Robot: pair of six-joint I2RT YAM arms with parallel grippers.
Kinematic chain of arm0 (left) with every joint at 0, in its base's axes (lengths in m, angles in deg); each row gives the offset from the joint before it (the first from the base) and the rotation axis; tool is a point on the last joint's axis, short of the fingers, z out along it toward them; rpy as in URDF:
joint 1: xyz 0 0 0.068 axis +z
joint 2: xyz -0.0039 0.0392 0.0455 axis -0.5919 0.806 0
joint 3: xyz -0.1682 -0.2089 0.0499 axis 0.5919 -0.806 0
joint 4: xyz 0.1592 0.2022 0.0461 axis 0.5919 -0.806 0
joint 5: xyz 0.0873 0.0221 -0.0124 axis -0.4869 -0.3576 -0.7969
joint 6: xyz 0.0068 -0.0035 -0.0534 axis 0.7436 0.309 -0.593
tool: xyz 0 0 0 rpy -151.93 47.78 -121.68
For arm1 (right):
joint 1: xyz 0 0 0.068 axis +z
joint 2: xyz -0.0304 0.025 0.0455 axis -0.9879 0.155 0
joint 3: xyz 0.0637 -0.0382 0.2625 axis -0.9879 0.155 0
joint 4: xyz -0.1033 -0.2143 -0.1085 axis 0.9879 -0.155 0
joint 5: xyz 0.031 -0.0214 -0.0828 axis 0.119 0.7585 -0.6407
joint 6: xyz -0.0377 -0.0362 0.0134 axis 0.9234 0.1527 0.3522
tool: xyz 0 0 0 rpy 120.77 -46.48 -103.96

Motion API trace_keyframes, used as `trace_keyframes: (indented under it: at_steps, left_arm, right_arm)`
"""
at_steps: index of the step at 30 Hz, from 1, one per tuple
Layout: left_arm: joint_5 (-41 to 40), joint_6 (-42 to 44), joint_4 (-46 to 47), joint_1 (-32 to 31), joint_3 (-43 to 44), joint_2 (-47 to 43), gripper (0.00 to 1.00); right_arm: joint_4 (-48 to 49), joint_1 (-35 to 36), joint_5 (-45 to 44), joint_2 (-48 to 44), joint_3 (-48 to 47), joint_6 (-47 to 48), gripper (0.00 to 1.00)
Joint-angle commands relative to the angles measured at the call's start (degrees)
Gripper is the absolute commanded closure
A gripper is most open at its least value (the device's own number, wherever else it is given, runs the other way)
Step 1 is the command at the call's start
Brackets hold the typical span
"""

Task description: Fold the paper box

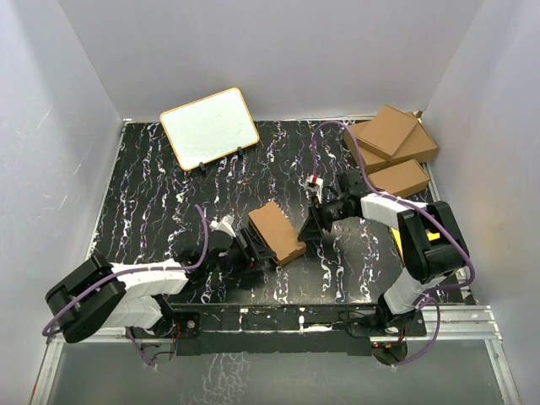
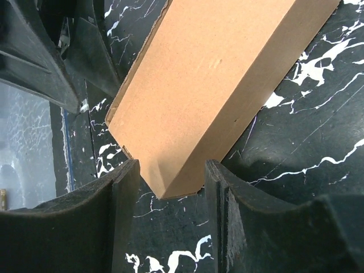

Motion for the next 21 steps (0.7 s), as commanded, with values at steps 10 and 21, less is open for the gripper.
trace_keyframes:
  at_steps: [10,21]
  left_arm:
    - [-1.92,-2.06,2.88,-1.00,5.09,5.87,0.43]
    - [-2.13,-4.05,1.81,-2.46,5.72,7.67,0.51]
  right_arm:
    - [3.07,1.18,0.49,2.60,-0.74,-2.22,0.51]
    - [3.92,1.79,-0.23,3.59,-0.56,-3.98,0.54]
